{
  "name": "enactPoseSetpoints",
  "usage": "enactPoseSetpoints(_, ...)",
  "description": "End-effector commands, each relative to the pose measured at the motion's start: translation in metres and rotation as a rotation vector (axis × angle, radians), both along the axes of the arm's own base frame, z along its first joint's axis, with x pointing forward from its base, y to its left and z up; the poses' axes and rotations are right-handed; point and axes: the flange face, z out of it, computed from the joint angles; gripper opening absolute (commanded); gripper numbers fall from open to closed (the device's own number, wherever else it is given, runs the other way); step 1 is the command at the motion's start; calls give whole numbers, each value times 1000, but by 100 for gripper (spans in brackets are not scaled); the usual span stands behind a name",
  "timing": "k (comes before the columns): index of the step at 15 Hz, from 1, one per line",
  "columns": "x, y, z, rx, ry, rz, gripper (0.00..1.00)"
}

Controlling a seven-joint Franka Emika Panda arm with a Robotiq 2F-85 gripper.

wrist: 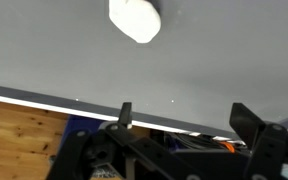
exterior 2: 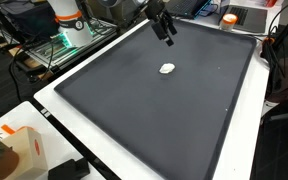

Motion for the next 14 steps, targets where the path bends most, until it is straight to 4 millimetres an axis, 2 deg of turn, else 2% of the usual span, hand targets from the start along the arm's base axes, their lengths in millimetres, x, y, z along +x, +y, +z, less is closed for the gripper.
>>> enactPoseSetpoints(1, -21, 42, 17, -46, 147, -52, 100)
enactPoseSetpoints(2, -26, 74, 12, -26, 189, -53, 100)
enactPoseSetpoints(3, -29, 96, 1, 20, 218, -47, 100)
enactPoseSetpoints(5, -32, 139, 11, 118, 227, -70, 100)
enactPoseSetpoints(7, -32, 174, 28, 208, 245, -110, 100)
enactPoseSetpoints(9, -29, 188, 63, 298, 219, -184, 100)
enactPoseSetpoints(10, -29, 176, 90, 326, 155, -228, 100)
enactPoseSetpoints(11, -29, 190, 56, 294, 197, -149, 100)
enactPoseSetpoints(12, -26, 190, 69, 304, 175, -153, 100)
enactPoseSetpoints(14, -26, 191, 68, 301, 178, -151, 100)
